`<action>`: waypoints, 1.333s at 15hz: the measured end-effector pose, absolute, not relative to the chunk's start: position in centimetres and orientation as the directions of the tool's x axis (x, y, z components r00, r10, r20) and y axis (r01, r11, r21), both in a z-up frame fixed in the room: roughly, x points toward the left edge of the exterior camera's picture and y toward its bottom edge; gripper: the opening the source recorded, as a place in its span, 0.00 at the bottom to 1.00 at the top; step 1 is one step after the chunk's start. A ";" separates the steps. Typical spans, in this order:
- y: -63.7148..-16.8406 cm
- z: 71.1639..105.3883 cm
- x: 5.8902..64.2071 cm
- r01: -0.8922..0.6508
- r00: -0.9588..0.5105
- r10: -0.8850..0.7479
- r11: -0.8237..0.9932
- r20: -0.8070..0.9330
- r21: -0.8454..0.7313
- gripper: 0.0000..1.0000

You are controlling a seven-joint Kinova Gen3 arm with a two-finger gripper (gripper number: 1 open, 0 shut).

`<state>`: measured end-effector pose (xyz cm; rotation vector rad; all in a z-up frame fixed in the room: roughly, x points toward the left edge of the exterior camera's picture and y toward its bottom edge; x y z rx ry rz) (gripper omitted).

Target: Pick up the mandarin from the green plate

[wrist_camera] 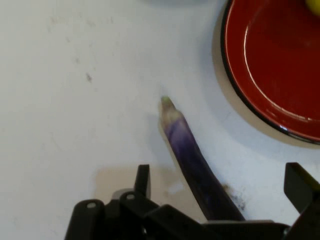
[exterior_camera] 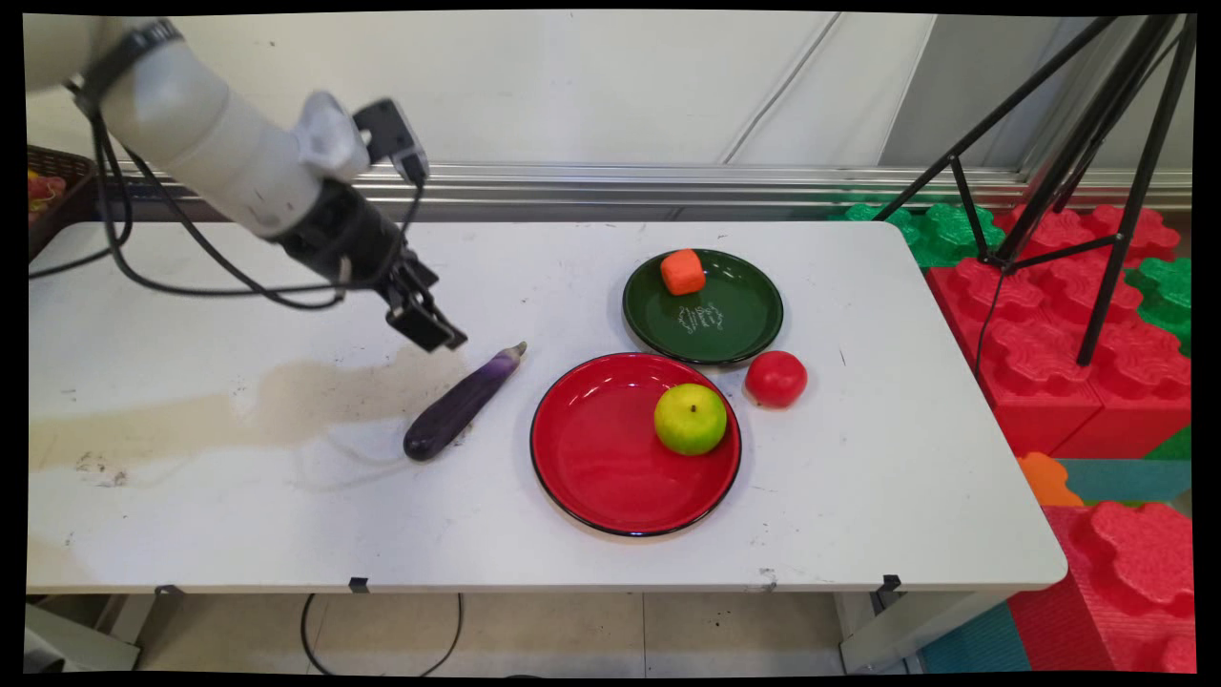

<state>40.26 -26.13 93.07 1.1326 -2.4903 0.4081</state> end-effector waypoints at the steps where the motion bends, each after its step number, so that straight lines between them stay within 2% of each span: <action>1: -26.2 93.6 40.4 -0.759 -0.613 -0.648 0.642 0.452 -0.109 1.00; 12: -28.1 99.3 41.5 -0.688 -0.673 -0.539 0.708 0.507 -0.161 1.00; 20: -32.1 101.3 36.9 -0.723 -0.652 -0.553 0.660 0.519 -0.205 1.00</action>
